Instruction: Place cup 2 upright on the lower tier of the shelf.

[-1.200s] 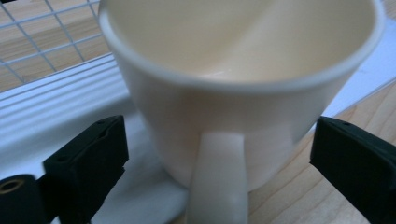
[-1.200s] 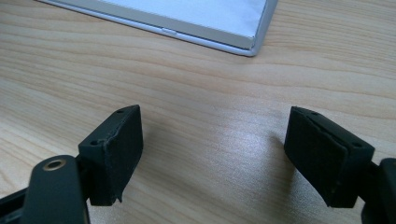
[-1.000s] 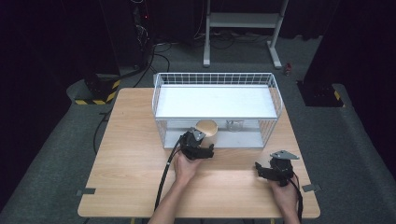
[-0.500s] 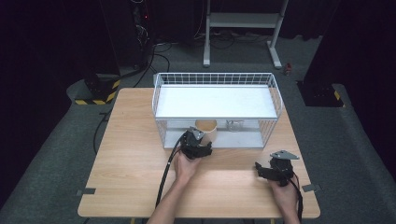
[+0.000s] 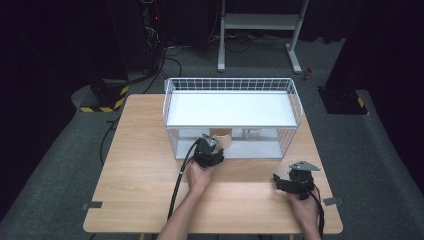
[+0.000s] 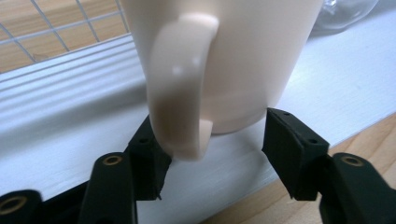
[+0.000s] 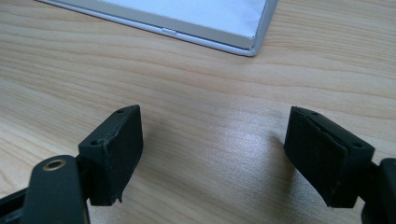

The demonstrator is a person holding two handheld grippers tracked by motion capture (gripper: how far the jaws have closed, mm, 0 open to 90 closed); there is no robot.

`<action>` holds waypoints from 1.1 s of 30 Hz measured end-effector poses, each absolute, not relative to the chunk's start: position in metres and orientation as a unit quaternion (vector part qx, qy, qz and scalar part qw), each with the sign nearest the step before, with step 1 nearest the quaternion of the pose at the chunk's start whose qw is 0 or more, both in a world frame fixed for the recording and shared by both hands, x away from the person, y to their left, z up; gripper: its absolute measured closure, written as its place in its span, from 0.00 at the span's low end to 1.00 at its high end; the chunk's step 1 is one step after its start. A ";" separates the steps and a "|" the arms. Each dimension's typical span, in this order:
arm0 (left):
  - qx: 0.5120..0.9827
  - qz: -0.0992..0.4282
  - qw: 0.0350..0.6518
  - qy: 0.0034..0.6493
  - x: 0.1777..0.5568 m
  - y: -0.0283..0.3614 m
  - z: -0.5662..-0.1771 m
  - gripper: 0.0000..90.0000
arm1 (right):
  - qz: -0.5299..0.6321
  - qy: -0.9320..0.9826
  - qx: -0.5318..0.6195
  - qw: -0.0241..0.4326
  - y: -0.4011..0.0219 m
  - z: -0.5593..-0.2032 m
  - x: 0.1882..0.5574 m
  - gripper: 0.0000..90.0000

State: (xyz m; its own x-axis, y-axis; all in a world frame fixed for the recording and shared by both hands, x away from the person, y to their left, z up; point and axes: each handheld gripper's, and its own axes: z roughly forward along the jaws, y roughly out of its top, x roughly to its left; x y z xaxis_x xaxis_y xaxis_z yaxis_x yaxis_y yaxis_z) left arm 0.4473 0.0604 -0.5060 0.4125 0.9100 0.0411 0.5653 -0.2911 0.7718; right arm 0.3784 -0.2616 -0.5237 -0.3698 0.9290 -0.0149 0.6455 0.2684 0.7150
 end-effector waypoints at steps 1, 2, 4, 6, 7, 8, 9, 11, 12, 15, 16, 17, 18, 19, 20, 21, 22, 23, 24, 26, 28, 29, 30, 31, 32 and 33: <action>0.765 0.247 0.348 0.483 0.448 0.061 -0.506 0.51 | 0.317 0.764 0.516 0.223 -0.261 -0.524 0.378 0.22; 0.764 0.247 0.349 0.483 0.448 0.061 -0.507 0.53 | 0.317 0.764 0.516 0.223 -0.261 -0.524 0.378 0.22; 0.763 0.237 0.350 0.488 0.450 0.062 -0.508 0.56 | 0.317 0.764 0.516 0.223 -0.261 -0.524 0.378 0.22; 0.760 0.232 0.354 0.493 0.451 0.062 -0.508 0.59 | 0.317 0.764 0.516 0.223 -0.261 -0.524 0.378 0.22; 0.763 0.238 0.348 0.490 0.452 0.062 -0.507 0.60 | 0.317 0.764 0.516 0.223 -0.261 -0.524 0.378 0.22; 0.761 0.229 0.350 0.495 0.453 0.061 -0.507 0.61 | 0.317 0.764 0.516 0.223 -0.261 -0.524 0.378 0.22; 0.763 0.229 0.347 0.495 0.453 0.061 -0.507 0.62 | 0.317 0.764 0.515 0.224 -0.262 -0.524 0.378 0.22; 0.766 0.228 0.342 0.494 0.455 0.060 -0.506 0.64 | 0.317 0.764 0.515 0.223 -0.262 -0.524 0.378 0.22; 0.767 0.231 0.339 0.493 0.456 0.060 -0.505 0.65 | 0.317 0.764 0.515 0.223 -0.262 -0.524 0.378 0.22; 0.761 0.224 0.342 0.504 0.459 0.059 -0.506 0.68 | 0.317 0.764 0.515 0.223 -0.262 -0.524 0.378 0.22; 0.758 0.231 0.344 0.505 0.460 0.059 -0.505 0.69 | 0.317 0.764 0.515 0.223 -0.262 -0.524 0.378 0.22; 0.759 0.228 0.343 0.505 0.461 0.060 -0.505 0.70 | 0.317 0.764 0.515 0.224 -0.262 -0.524 0.378 0.22; 0.758 0.227 0.341 0.508 0.462 0.061 -0.505 0.71 | 0.317 0.764 0.515 0.223 -0.261 -0.524 0.378 0.22; 0.758 0.222 0.347 0.506 0.463 0.061 -0.506 0.73 | 0.317 0.764 0.515 0.223 -0.262 -0.524 0.378 0.22; 0.758 0.224 0.346 0.506 0.463 0.061 -0.506 0.74 | 0.317 0.764 0.516 0.223 -0.261 -0.524 0.378 0.22; 0.757 0.224 0.347 0.506 0.463 0.061 -0.506 0.75 | 0.317 0.764 0.515 0.223 -0.262 -0.524 0.378 0.22; 0.758 0.230 0.343 0.506 0.463 0.062 -0.505 0.76 | 0.317 0.764 0.515 0.223 -0.261 -0.524 0.378 0.22; 0.757 0.231 0.342 0.506 0.464 0.063 -0.505 0.76 | 0.317 0.764 0.515 0.223 -0.261 -0.524 0.378 0.22; 0.760 0.229 0.341 0.503 0.465 0.063 -0.505 0.77 | 0.317 0.764 0.516 0.223 -0.261 -0.524 0.378 0.22; 0.760 0.225 0.339 0.506 0.467 0.061 -0.505 0.78 | 0.317 0.764 0.516 0.223 -0.261 -0.524 0.378 0.22; 0.760 0.226 0.336 0.508 0.469 0.061 -0.504 0.78 | 0.317 0.764 0.515 0.223 -0.261 -0.524 0.378 0.22; 0.759 0.227 0.335 0.509 0.470 0.060 -0.504 0.78 | 0.317 0.764 0.515 0.223 -0.262 -0.524 0.378 0.22; 0.757 0.227 0.337 0.513 0.471 0.060 -0.505 0.78 | 0.317 0.764 0.515 0.223 -0.262 -0.524 0.378 0.22; 0.754 0.226 0.339 0.515 0.472 0.060 -0.505 0.78 | 0.317 0.764 0.515 0.223 -0.262 -0.524 0.378 0.22; 0.753 0.226 0.341 0.516 0.472 0.060 -0.505 0.78 | 0.317 0.764 0.516 0.223 -0.261 -0.524 0.378 0.22; 0.752 0.227 0.341 0.516 0.473 0.060 -0.505 0.78 | 0.317 0.764 0.515 0.223 -0.262 -0.524 0.378 0.22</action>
